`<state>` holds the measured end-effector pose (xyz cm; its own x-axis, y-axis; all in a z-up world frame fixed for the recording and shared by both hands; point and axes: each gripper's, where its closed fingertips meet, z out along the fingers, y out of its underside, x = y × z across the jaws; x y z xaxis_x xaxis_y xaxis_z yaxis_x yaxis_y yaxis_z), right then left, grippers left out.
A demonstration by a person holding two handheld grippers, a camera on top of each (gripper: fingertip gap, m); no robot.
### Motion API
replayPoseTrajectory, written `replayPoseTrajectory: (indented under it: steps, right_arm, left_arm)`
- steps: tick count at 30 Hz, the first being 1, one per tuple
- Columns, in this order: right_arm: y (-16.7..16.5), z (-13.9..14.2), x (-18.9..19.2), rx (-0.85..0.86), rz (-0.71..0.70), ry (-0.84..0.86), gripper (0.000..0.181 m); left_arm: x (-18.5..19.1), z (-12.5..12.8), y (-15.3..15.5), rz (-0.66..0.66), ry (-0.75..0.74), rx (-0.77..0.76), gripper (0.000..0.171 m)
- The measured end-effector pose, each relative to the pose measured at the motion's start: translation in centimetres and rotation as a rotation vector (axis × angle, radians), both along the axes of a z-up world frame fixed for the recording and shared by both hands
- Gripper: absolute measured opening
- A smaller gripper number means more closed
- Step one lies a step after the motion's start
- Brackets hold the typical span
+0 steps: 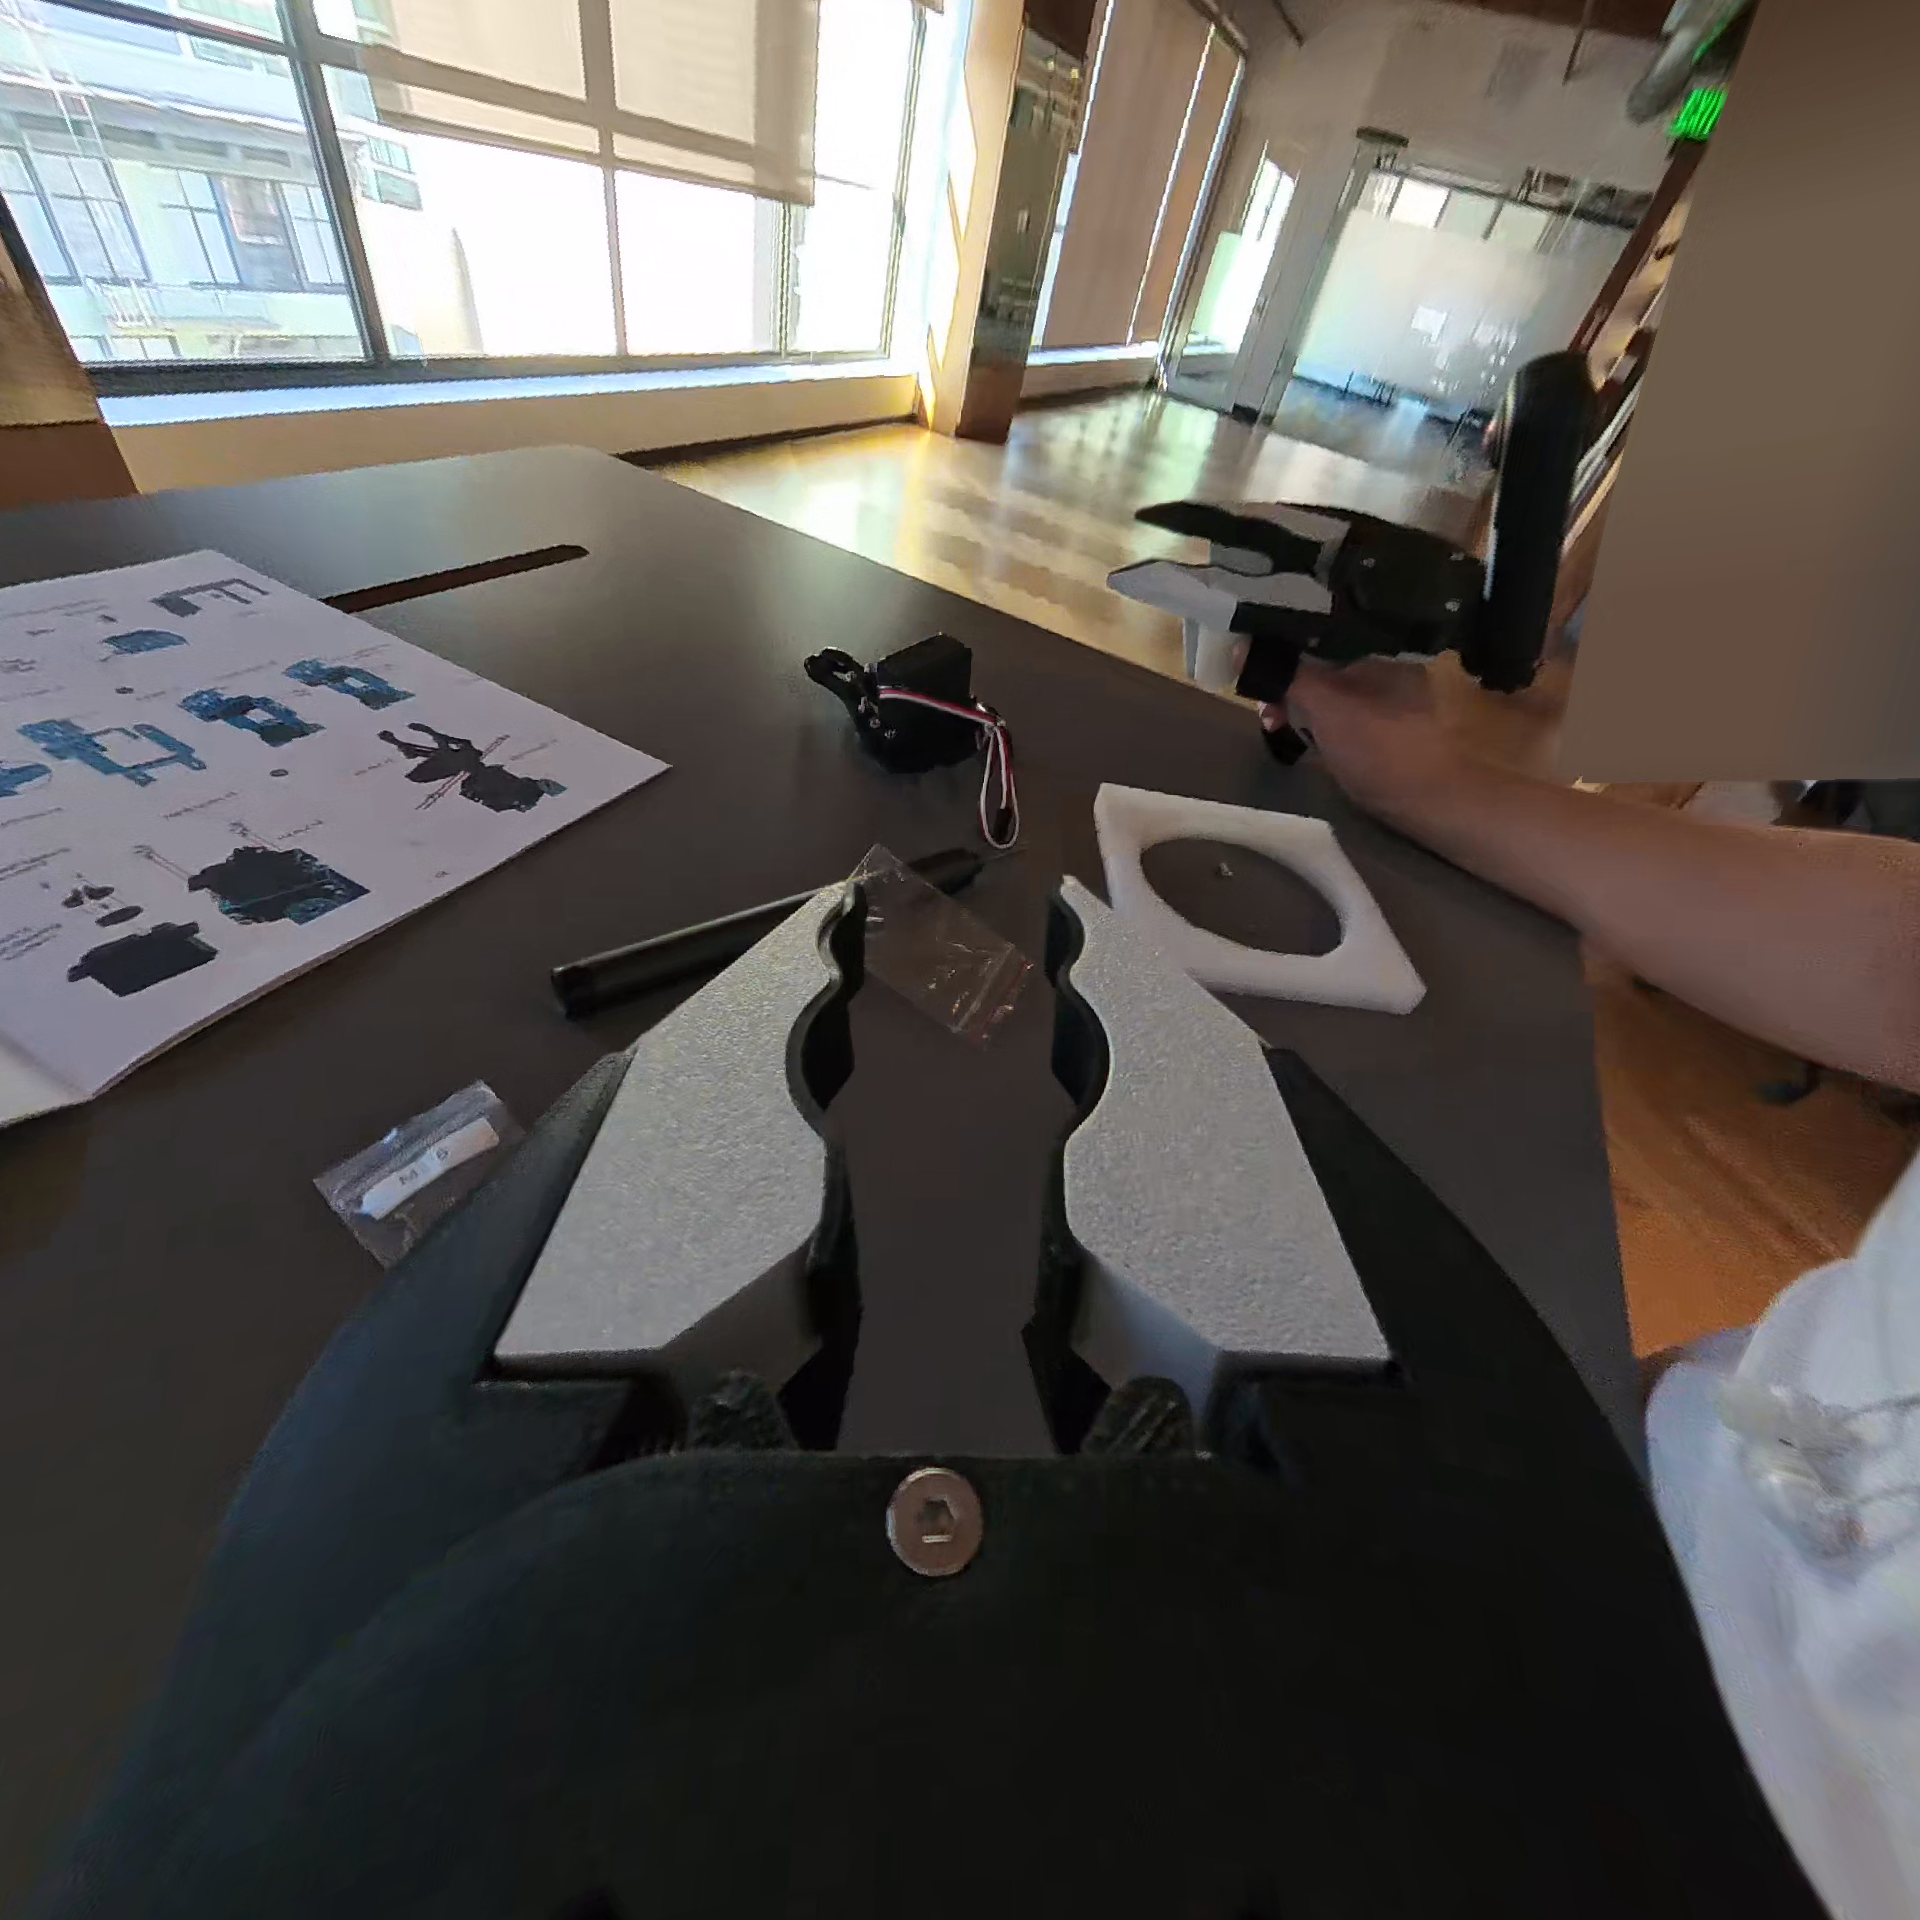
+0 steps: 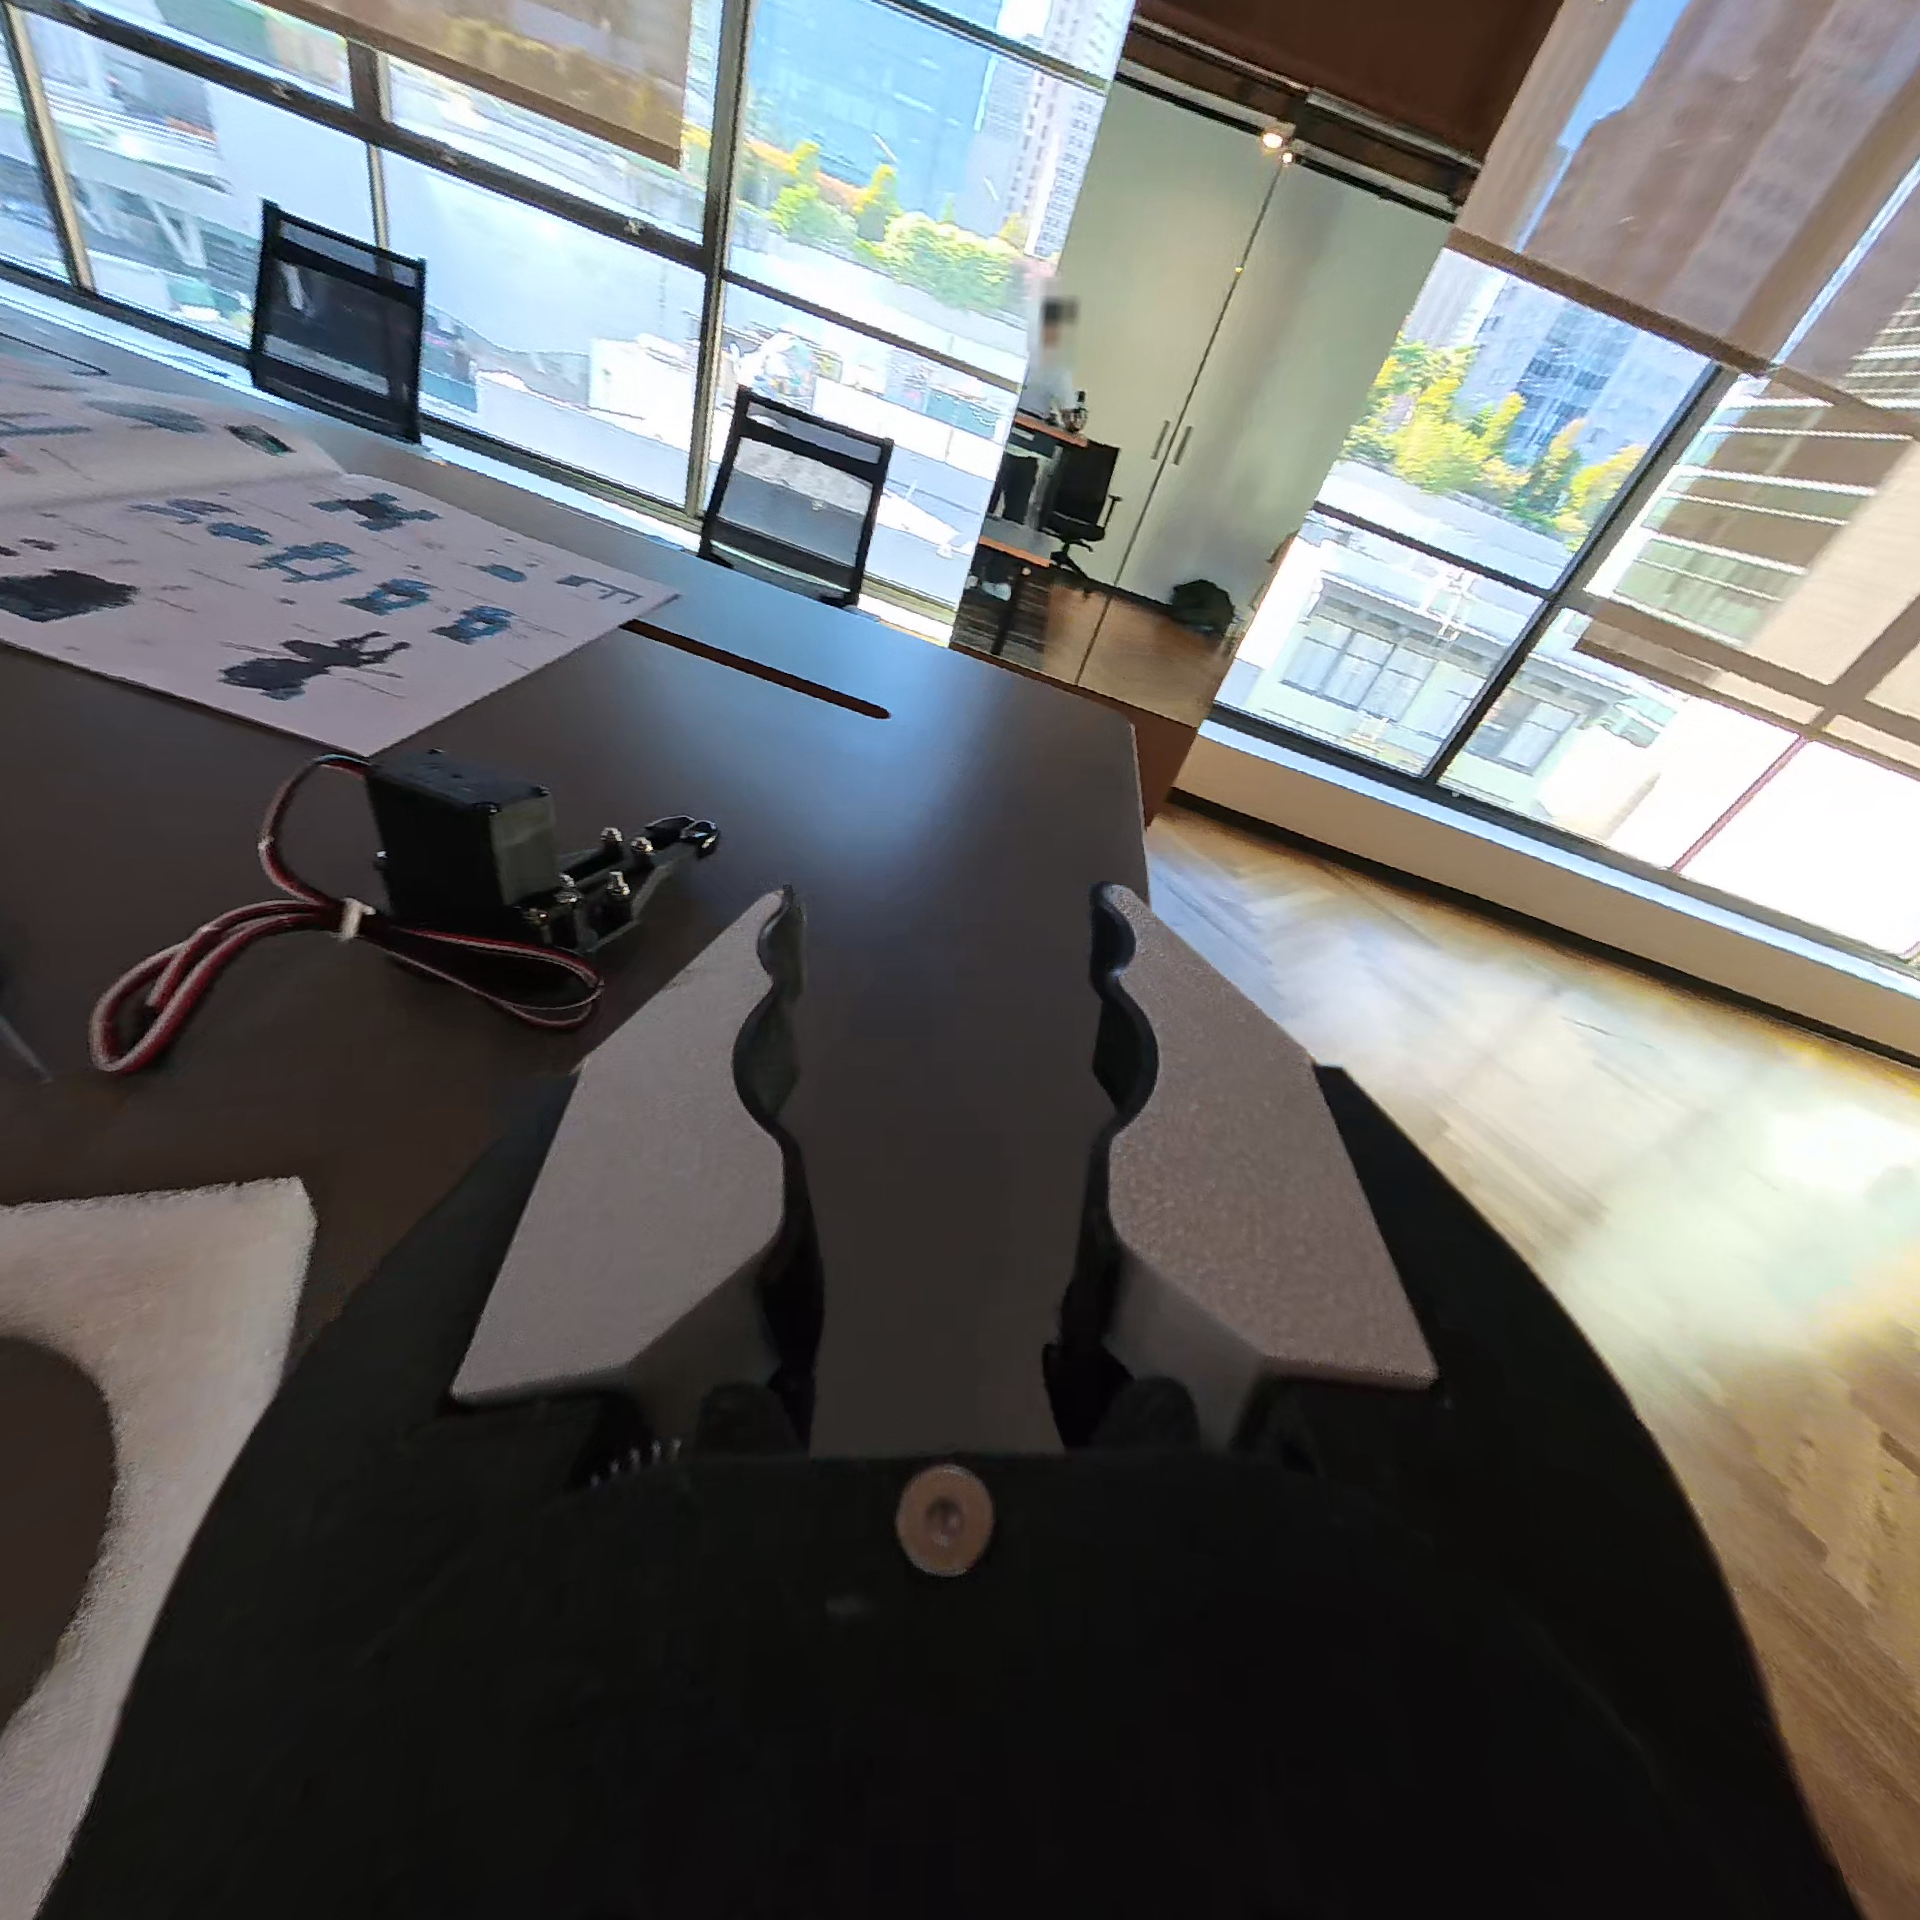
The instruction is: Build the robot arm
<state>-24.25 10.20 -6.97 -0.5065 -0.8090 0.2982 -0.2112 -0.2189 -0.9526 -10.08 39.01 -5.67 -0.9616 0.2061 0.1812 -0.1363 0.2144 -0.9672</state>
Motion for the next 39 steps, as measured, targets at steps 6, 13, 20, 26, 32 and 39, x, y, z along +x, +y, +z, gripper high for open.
replayPoseTrajectory:
  steps: [6,13,20,26,32,39]
  right_arm:
    - [-0.4,-0.1,-0.4,-0.063,-0.056,0.039,0.054]
    - [-0.3,-0.9,0.0,-0.054,-0.028,0.086,0.049]
    - [-0.4,-1.1,0.1,-0.066,-0.023,0.111,0.044]
    - [-0.5,-1.0,0.2,-0.056,0.003,0.098,0.042]
    - [-0.9,-0.4,-0.3,-0.023,-0.002,0.042,0.043]
    - [-0.6,-0.1,-0.4,-0.046,0.012,0.042,0.043]
  left_arm:
    - [-0.8,-0.6,-1.6,-0.068,0.09,-0.013,0.033]
    - [-0.5,-1.6,-0.8,-0.044,0.088,0.002,0.032]
    - [-2.3,-3.0,-1.0,-0.143,0.159,0.095,0.05]
    - [-6.6,-6.6,-0.4,-0.34,0.004,0.288,0.091]
    - [-7.6,-8.9,0.3,-0.371,-0.25,0.351,0.108]
    - [-8.3,-10.0,0.4,-0.381,-0.34,0.388,0.108]
